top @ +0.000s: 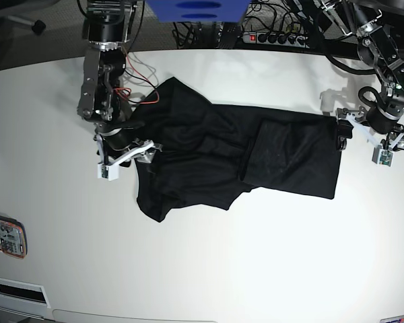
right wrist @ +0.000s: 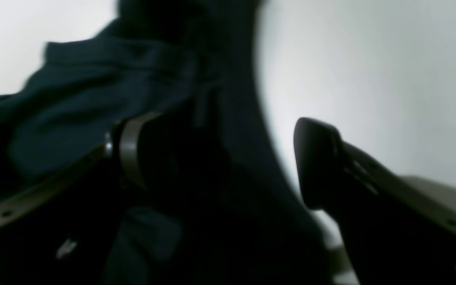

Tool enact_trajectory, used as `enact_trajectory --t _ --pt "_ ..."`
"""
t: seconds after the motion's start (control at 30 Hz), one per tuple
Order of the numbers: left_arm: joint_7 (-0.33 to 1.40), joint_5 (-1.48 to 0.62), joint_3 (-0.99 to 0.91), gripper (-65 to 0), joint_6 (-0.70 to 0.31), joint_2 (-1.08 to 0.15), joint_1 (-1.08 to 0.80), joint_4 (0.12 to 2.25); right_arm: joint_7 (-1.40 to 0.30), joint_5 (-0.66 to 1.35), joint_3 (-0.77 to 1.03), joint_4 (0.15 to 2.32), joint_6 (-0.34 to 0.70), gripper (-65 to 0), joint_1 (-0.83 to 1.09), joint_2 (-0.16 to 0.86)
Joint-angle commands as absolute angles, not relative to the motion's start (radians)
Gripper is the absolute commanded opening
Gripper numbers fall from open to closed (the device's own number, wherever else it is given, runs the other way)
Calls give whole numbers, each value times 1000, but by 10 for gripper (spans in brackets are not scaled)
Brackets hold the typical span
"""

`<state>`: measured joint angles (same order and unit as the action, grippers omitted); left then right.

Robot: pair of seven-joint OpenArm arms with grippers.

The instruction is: Fold the T-shirt properly

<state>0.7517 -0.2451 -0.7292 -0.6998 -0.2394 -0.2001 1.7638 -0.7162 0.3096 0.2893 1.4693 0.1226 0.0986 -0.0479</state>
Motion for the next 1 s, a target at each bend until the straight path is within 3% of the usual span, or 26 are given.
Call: enact_trajectory --t 0.0,0.23,0.5,0.6,0.77,0.97 --pt "730 -259 -733 0 -698 -254 -193 1771 -782 329 288 1452 117 -180 99 -64" --pt "730 -262 -733 0 -698 -295 -191 1722 -892 582 286 1400 117 -182 97 -68" --pt "730 -268 -733 0 -698 -309 -189 1682 -938 618 286 1382 117 -255 96 -68" --pt "730 -268 -733 0 -698 -309 -189 1682 -938 616 251 1382 120 -332 94 -53" --pt "730 -268 -731 0 -698 -303 -189 1684 -938 616 19 1382 117 -650 -1 47" --pt "730 -268 -710 0 -698 -302 -193 1684 -1013 616 15 1380 114 -650 -59 87"
